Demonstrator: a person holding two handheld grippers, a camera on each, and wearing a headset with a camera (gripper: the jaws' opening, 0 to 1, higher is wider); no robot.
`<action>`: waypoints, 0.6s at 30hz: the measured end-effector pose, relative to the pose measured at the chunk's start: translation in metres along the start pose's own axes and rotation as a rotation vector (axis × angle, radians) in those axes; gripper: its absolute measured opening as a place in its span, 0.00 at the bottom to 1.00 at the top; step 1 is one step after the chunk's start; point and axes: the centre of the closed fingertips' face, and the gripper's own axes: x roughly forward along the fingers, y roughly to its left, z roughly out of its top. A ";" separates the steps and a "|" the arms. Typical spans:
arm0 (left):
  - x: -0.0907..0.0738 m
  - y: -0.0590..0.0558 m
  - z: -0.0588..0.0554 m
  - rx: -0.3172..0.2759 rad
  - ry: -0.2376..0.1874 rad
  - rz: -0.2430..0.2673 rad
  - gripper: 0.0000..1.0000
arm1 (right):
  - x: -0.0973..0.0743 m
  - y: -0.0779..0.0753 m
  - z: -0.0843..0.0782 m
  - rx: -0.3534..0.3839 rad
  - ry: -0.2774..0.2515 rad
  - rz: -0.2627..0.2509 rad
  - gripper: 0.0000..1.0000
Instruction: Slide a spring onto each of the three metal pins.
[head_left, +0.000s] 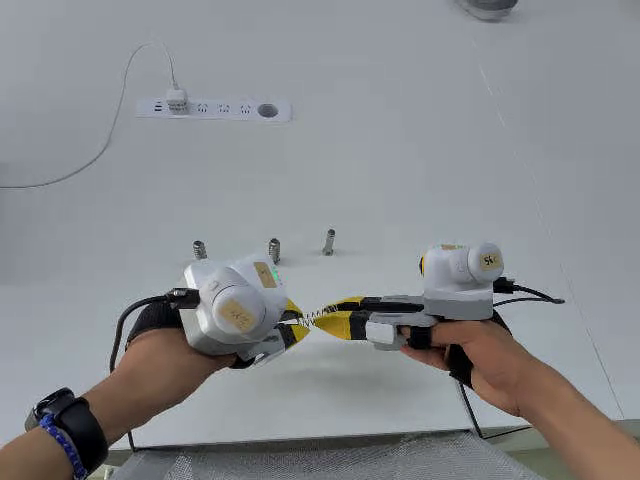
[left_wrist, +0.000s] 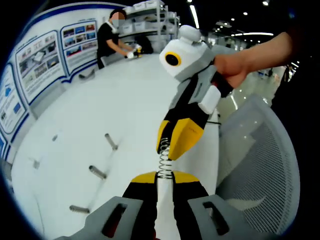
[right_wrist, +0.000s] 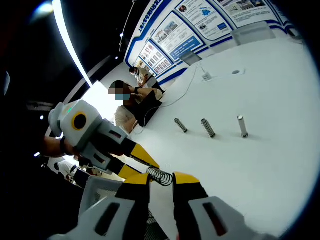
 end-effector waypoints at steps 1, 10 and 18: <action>0.000 0.000 0.000 0.003 0.000 -0.003 0.10 | 0.000 0.001 0.001 0.009 -0.003 0.007 0.18; 0.000 0.000 0.001 0.015 -0.002 -0.014 0.09 | -0.001 0.008 0.007 0.021 -0.002 0.029 0.13; 0.002 0.004 0.007 0.001 -0.027 -0.017 0.09 | -0.003 0.013 0.019 -0.042 0.015 0.018 0.12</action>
